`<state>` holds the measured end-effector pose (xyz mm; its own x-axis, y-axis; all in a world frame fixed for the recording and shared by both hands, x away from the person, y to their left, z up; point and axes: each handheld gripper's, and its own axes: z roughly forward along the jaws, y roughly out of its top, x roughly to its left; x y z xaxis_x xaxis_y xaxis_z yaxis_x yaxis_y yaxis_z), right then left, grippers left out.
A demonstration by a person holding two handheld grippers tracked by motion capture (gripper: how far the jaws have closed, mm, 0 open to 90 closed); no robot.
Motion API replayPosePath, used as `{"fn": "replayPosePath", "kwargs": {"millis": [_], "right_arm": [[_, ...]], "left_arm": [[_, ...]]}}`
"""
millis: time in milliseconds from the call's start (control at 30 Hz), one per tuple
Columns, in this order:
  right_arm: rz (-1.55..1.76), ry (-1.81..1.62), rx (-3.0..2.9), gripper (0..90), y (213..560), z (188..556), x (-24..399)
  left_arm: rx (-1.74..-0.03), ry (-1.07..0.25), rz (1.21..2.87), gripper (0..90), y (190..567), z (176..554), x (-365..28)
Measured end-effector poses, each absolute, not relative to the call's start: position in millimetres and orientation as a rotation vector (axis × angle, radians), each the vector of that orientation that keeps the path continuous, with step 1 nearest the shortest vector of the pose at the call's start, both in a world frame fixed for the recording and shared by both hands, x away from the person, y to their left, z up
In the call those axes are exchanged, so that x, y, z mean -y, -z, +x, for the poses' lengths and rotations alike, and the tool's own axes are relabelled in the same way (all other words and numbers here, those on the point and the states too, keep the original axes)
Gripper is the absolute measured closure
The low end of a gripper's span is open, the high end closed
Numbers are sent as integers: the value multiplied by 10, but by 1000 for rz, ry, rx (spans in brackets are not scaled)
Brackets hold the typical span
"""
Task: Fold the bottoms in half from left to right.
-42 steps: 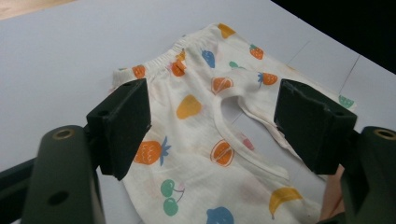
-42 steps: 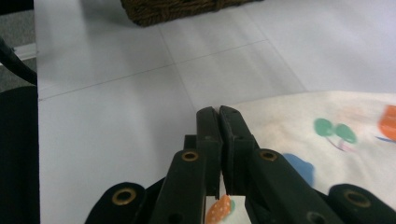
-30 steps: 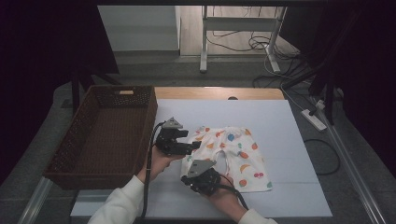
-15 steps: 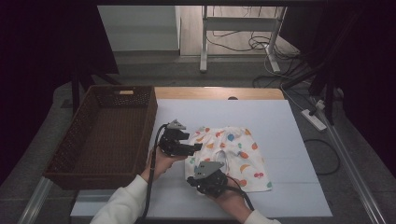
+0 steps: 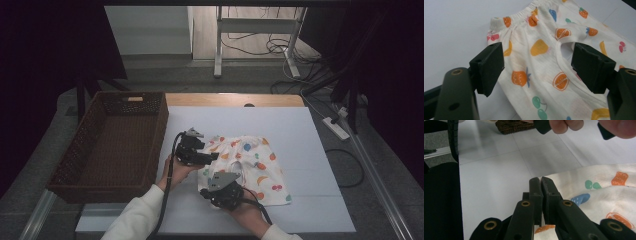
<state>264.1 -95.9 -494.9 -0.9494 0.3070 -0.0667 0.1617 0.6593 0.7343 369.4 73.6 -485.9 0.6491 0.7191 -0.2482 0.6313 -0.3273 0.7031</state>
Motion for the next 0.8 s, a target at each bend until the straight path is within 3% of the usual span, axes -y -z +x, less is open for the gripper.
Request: {"fn": "replayPosePath", "kwargs": {"millis": [800], "right_arm": [[385, -1162, -2691, 868, 4960, 2638, 960]], "left_arm": [[-1107, -141, 2040, 262, 4909, 3983, -680]]}}
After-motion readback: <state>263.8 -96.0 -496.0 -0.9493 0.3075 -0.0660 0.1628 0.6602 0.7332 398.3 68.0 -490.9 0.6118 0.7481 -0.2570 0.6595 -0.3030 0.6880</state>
